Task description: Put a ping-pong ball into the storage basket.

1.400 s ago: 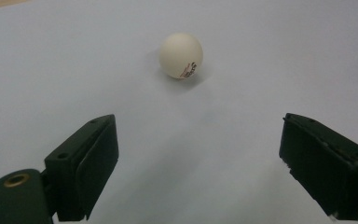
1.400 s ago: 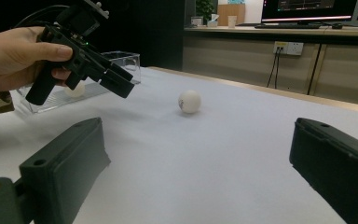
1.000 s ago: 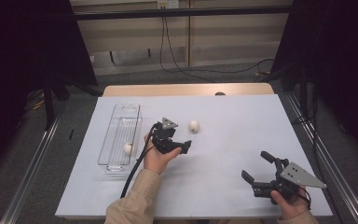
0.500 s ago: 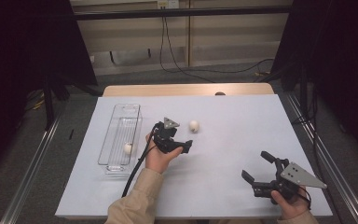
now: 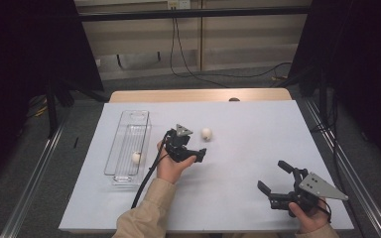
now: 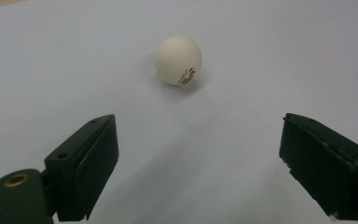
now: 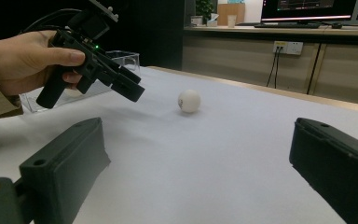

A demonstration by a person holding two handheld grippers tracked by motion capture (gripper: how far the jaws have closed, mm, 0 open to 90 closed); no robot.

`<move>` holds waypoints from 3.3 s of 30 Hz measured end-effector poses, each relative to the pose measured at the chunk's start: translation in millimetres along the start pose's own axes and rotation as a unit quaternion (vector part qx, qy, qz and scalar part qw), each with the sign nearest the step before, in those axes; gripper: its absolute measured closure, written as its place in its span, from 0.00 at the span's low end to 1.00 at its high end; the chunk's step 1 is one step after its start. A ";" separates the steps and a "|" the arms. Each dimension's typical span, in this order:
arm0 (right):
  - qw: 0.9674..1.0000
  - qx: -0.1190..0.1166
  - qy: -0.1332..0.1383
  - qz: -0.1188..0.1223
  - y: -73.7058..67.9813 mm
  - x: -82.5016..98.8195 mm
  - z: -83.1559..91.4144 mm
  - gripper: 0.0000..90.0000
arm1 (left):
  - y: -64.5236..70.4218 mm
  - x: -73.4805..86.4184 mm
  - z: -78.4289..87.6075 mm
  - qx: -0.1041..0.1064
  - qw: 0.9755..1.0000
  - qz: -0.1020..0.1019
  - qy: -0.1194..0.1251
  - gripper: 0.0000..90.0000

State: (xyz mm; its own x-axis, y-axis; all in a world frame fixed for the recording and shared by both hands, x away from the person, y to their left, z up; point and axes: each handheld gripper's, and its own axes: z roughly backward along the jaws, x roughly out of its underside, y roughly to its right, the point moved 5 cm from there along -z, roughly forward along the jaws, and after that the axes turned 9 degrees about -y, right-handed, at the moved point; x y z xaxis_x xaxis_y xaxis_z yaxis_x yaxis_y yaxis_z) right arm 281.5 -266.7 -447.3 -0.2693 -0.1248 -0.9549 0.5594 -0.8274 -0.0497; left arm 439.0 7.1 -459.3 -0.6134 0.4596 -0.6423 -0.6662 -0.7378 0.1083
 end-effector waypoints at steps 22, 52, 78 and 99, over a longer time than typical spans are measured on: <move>1.000 -0.002 0.000 0.000 -0.3 -0.1 0.2 0.03 | 0.6 -4.9 -5.8 0.002 1.000 -0.002 0.002 0.13; 1.000 -0.001 -0.001 0.000 0.1 0.1 0.1 0.03 | 0.8 -10.7 -12.1 0.001 1.000 -0.003 0.007 0.13; 1.000 -0.002 0.000 0.001 -0.1 -0.1 0.1 0.03 | 5.5 -15.8 -21.1 0.001 1.000 -0.010 0.006 0.13; 1.000 -0.003 -0.001 0.002 0.2 -0.2 0.2 0.03 | 6.1 -19.0 -29.4 0.004 1.000 -0.003 0.009 0.13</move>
State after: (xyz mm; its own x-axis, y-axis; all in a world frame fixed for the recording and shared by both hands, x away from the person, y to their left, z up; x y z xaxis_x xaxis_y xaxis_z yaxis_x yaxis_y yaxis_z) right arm 281.5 -267.0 -447.1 -0.2693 -0.1294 -0.9543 0.5644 -0.8241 -0.0475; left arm 459.1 -20.7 -468.8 -0.6016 0.4545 -0.6569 -0.6728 -0.7316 0.1100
